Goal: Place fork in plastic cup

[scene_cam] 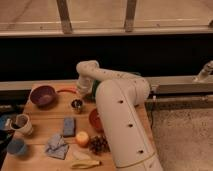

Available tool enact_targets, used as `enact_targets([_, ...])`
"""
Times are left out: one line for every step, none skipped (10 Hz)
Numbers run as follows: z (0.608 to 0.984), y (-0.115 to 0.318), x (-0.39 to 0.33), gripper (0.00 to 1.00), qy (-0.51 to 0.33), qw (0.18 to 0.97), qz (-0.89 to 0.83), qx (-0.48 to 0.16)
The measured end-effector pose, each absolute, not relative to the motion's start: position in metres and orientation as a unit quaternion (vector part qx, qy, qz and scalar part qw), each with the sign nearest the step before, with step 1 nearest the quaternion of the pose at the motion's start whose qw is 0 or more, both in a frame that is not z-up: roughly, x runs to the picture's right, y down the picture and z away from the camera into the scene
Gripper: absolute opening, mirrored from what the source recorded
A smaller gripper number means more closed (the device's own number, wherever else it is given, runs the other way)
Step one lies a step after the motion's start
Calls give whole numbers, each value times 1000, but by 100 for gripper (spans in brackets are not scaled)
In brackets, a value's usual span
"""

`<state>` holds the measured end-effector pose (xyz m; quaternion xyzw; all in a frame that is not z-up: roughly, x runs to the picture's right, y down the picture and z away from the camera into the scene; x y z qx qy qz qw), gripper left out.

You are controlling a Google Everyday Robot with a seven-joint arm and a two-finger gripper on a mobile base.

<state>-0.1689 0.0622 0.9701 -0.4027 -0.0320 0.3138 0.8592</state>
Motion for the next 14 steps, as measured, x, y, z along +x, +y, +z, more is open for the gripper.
enact_targets([970,63,-169,0,-32,859,314,-403])
enact_targets([967,71,-173,0,-29,857,309,-412])
enact_targets([967,70,-173,0,-30,858,309,-410])
enact_targets([967,70,-173,0,-31,857,311,-410])
enact_targets([968,69,-173,0,-32,857,311,-410])
enact_targets([967,68,-174,0,-33,859,310,-407])
enact_targets([966,60,-173,0,-39,863,308,-400])
enact_targets([961,45,-170,0,-51,865,310,-392])
enact_targets([957,30,-165,0,-63,865,317,-384])
enact_targets([957,13,-159,0,-78,863,327,-378])
enact_targets([957,1,-155,0,-89,861,335,-373])
enact_targets([956,-12,-150,0,-107,857,344,-369])
enact_targets([953,-21,-150,0,-122,853,350,-367])
enact_targets([950,-33,-152,0,-143,848,358,-365])
